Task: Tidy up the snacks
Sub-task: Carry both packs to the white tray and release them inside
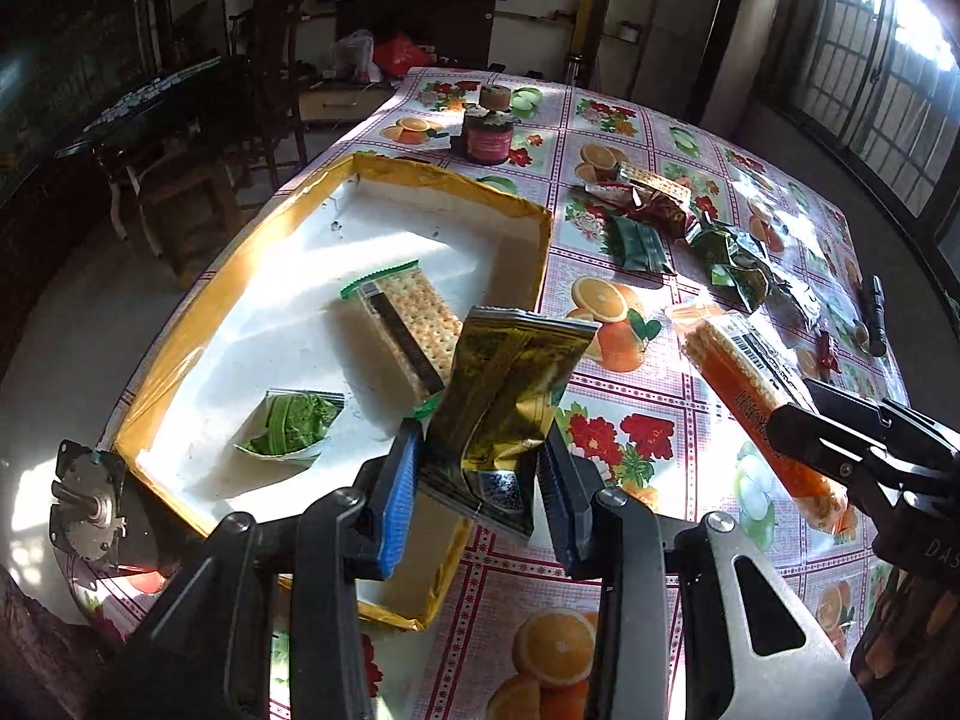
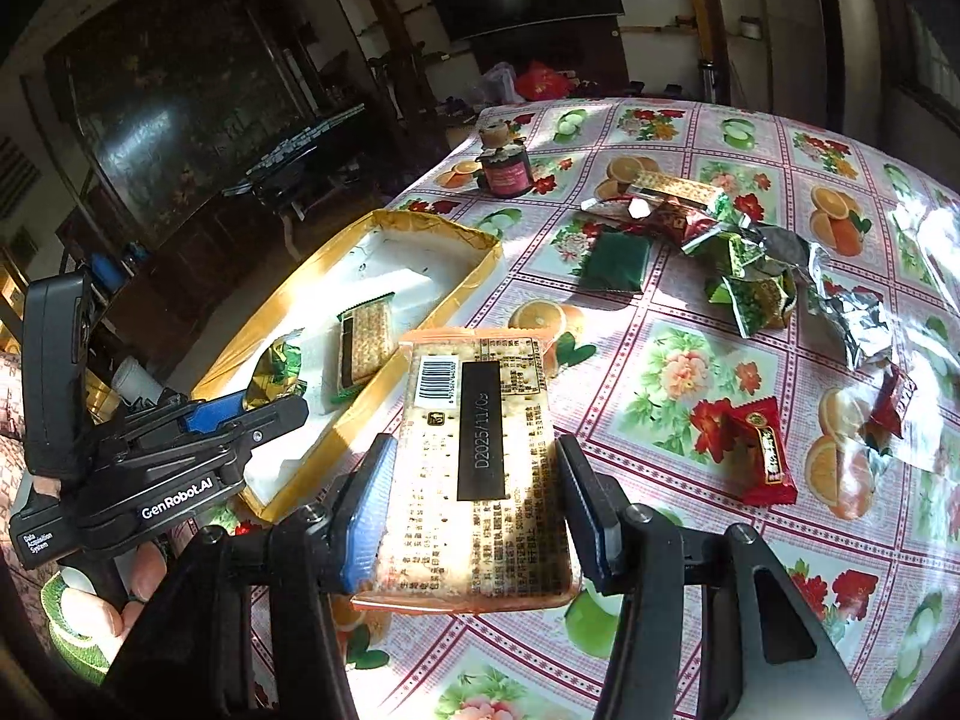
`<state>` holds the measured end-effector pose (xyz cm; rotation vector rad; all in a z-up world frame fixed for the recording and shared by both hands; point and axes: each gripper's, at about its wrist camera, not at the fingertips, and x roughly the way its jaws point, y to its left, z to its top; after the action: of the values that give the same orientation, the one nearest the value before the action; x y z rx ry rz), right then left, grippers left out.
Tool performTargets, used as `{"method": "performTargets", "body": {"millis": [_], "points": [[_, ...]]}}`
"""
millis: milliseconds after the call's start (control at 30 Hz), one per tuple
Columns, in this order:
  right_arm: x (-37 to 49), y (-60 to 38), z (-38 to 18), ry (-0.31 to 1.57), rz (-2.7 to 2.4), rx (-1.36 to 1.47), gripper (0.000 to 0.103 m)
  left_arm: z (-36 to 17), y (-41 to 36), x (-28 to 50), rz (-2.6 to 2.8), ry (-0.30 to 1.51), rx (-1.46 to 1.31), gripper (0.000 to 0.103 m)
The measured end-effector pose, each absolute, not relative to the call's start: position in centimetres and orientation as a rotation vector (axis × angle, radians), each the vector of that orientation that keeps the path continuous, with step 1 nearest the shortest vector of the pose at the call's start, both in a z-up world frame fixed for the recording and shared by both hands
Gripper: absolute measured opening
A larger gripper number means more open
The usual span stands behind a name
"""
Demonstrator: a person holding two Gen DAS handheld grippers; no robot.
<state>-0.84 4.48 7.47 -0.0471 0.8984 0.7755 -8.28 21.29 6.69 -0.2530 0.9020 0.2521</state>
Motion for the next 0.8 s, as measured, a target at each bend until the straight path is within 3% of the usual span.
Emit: {"method": "performTargets", "body": {"millis": [700, 767, 800], "points": [[4.8, 17.8, 6.1, 0.907, 0.859, -0.144, 0.053, 3.9, 27.0, -7.1, 0.306, 0.935, -0.335, 0.039], [5.6, 18.8, 5.2, 0.920, 0.852, -0.160, 0.053, 3.4, 27.3, -6.5, 0.299, 0.955, -0.344, 0.017], [5.9, 19.2, 4.8, 0.927, 0.849, -0.168, 0.053, 3.1, 27.6, -6.2, 0.296, 0.962, -0.354, 0.018]]}}
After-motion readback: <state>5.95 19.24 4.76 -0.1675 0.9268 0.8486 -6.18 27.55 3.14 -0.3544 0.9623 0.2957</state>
